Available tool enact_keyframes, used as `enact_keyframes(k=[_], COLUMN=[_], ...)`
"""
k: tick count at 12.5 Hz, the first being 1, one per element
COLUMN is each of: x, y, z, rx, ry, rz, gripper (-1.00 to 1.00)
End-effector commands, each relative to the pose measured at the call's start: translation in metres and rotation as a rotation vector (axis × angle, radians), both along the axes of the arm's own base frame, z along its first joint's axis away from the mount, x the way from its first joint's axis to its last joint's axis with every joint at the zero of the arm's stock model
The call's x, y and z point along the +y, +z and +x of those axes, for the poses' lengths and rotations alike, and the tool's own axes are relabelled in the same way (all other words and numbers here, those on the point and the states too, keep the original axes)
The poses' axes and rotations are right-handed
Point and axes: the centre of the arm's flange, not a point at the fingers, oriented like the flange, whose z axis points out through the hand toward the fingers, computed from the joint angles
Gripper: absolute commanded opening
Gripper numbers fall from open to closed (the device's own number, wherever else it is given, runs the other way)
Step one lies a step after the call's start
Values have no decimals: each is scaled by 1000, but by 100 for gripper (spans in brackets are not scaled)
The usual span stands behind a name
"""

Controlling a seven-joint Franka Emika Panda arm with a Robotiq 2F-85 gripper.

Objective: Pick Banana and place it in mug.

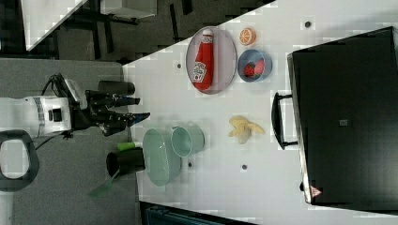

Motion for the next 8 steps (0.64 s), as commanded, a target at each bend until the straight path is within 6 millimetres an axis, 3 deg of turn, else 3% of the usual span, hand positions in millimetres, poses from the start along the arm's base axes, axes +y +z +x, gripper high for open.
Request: enact_keyframes(k=[1, 3, 5, 8], x=[-27, -28, -27, -25], y=[46, 41, 20, -38], z=[-138, -137, -132, -112], rx=[62, 73, 95, 85], ry=[-43, -43, -40, 1], rz=[18, 18, 17, 15], gripper=[60, 99, 100, 100])
